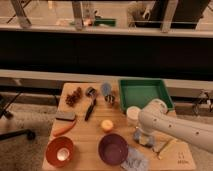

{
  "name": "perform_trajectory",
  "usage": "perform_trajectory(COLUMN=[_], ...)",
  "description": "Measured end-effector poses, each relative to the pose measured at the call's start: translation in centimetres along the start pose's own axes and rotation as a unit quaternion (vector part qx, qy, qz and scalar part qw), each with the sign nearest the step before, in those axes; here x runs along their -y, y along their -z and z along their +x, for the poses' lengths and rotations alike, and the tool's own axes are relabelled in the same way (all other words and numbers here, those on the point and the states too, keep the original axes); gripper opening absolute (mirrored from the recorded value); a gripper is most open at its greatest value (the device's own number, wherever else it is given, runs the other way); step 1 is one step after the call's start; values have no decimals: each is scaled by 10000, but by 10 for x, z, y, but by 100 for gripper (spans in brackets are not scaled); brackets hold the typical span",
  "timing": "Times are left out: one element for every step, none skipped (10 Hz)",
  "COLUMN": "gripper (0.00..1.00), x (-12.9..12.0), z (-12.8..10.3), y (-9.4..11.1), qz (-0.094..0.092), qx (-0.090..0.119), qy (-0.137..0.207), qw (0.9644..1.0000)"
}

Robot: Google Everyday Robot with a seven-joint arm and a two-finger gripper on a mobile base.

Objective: Place sponge in table surface

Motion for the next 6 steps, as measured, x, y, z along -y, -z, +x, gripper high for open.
perform_trajectory(gripper=[80,80,80,80,80,80], x=[-1,-2,-2,-3,-3,-3], z=[-3,-3,-5,-7,-8,-10], y=[3,5,6,6,7,7], qz=[-24,-29,-40,-43,-47,-54], qx=[162,237,318,356,372,386], qy=[77,107,154,196,221,243], qw=[9998,9997,9994,9992,9991,9989])
